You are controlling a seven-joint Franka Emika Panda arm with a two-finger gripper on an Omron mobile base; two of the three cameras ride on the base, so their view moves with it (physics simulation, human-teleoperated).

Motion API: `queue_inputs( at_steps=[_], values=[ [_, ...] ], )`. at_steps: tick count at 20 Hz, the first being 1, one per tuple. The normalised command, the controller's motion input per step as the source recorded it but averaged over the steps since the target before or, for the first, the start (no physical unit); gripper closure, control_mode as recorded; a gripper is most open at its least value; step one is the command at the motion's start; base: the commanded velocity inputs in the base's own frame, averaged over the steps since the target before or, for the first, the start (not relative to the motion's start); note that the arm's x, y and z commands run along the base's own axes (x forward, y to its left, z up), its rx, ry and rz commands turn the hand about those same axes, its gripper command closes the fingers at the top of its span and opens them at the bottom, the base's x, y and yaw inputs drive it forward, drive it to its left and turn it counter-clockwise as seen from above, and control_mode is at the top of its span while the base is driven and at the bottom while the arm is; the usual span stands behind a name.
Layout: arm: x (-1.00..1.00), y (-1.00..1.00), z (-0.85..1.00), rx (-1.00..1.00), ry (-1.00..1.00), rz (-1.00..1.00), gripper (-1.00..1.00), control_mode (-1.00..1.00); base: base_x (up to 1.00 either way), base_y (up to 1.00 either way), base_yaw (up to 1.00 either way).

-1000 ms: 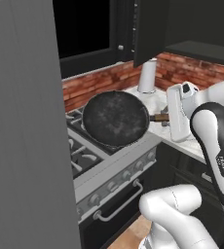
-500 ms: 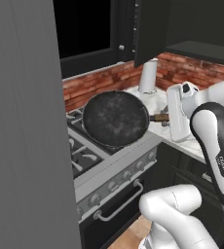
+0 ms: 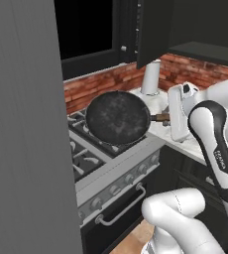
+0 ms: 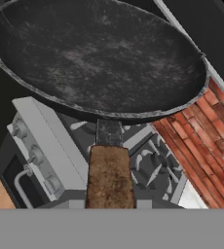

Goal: Pick the pan from the cabinet and place it on the stove. Then turn on the stove burner for the pan.

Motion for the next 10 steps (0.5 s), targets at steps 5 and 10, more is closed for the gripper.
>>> queue_inputs(
  at_steps=[5,10],
  values=[
    [0.22,-0.13,-0.26,0.02,0.00,-0.06,1.00,-1.00,0.00,0.00,0.00],
    [0.30,-0.28,-0.32,0.06,0.04,-0.06,1.00,-1.00,0.00,0.00,0.00]
  ],
)
